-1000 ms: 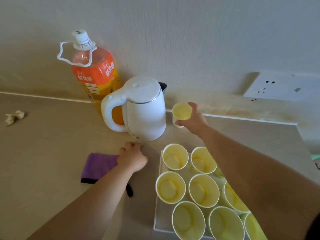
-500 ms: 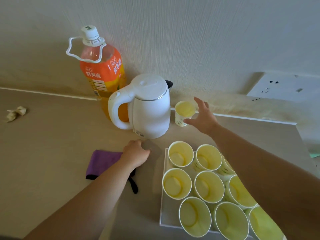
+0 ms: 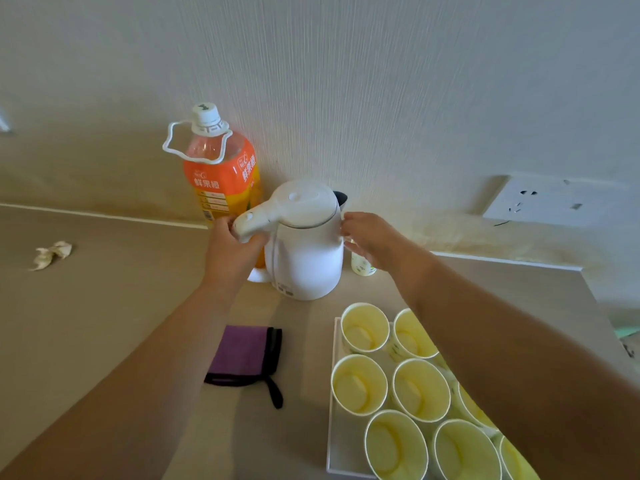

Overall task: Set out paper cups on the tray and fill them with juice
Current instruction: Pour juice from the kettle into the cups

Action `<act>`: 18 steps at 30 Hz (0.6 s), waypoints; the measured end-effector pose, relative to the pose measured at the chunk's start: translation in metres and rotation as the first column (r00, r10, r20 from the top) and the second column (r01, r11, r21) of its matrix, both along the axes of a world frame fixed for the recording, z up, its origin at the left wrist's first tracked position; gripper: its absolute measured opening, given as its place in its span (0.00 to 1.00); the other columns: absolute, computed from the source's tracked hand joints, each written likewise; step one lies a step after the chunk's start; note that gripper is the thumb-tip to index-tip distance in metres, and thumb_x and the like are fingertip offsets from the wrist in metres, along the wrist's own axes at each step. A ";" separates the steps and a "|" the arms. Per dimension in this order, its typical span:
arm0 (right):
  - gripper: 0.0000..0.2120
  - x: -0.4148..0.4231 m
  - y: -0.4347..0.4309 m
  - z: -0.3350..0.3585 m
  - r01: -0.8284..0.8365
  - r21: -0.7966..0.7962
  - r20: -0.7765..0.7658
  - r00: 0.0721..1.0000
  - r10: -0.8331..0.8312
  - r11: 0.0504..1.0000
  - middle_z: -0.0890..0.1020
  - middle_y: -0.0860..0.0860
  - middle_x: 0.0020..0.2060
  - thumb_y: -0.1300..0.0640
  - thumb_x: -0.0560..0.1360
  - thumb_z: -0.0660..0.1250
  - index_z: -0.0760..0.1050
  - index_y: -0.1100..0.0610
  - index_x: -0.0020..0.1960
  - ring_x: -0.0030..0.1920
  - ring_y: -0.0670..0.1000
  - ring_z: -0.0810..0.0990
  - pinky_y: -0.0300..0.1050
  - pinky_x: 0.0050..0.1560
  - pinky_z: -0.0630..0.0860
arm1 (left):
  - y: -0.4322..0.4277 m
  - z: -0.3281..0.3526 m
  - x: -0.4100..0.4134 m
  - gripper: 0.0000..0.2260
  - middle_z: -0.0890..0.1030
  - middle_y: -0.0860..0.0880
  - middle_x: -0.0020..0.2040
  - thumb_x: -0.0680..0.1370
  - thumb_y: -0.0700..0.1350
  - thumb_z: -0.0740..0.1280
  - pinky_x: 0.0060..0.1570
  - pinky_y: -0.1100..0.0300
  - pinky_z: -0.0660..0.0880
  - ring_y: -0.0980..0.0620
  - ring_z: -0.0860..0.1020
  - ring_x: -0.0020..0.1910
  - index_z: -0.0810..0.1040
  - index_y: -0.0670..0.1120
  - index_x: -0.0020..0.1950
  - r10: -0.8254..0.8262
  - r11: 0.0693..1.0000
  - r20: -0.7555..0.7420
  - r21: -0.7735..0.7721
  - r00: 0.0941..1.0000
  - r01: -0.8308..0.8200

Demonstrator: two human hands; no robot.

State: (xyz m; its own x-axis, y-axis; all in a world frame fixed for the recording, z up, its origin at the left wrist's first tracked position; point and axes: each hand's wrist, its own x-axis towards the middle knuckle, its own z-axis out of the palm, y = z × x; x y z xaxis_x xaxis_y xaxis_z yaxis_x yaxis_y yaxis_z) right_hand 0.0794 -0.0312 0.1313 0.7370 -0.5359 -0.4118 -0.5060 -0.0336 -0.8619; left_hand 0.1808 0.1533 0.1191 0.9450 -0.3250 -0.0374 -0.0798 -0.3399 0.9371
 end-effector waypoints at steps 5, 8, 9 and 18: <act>0.19 0.000 0.012 0.006 -0.084 -0.068 -0.046 0.996 0.081 0.994 0.79 0.56 0.58 0.66 0.71 0.56 0.76 0.60 0.59 0.62 0.56 0.75 0.54 0.66 0.70 | 0.009 0.000 0.008 0.09 0.80 0.55 0.42 0.71 0.41 0.74 0.42 0.61 0.72 0.56 0.78 0.43 0.78 0.53 0.45 -0.183 0.982 -0.094 -0.070 0.979 0.177; 0.20 0.000 0.014 0.006 -0.118 -0.081 -0.049 0.992 0.115 0.990 0.80 0.56 0.56 0.66 0.70 0.55 0.76 0.57 0.58 0.59 0.55 0.76 0.54 0.65 0.71 | 0.018 -0.006 0.003 0.06 0.79 0.55 0.32 0.71 0.42 0.75 0.36 0.67 0.71 0.58 0.76 0.34 0.78 0.49 0.39 -0.240 0.968 -0.135 -0.110 0.961 0.226; 0.20 -0.001 0.016 0.006 -0.135 -0.077 -0.050 0.990 0.131 0.988 0.80 0.56 0.55 0.65 0.70 0.56 0.76 0.57 0.58 0.57 0.54 0.77 0.54 0.65 0.71 | 0.021 -0.009 0.000 0.07 0.78 0.56 0.29 0.71 0.43 0.75 0.33 0.69 0.71 0.59 0.75 0.31 0.77 0.48 0.37 -0.242 0.967 -0.134 -0.114 0.961 0.228; 0.14 -0.024 0.032 0.009 -0.134 -0.032 -0.029 0.991 0.133 0.990 0.76 0.48 0.38 0.67 0.74 0.56 0.78 0.60 0.53 0.39 0.45 0.73 0.44 0.57 0.75 | 0.037 -0.024 -0.016 0.09 0.77 0.59 0.26 0.67 0.42 0.76 0.30 0.72 0.69 0.62 0.74 0.27 0.76 0.49 0.35 -0.143 0.969 -0.060 -0.211 0.988 0.127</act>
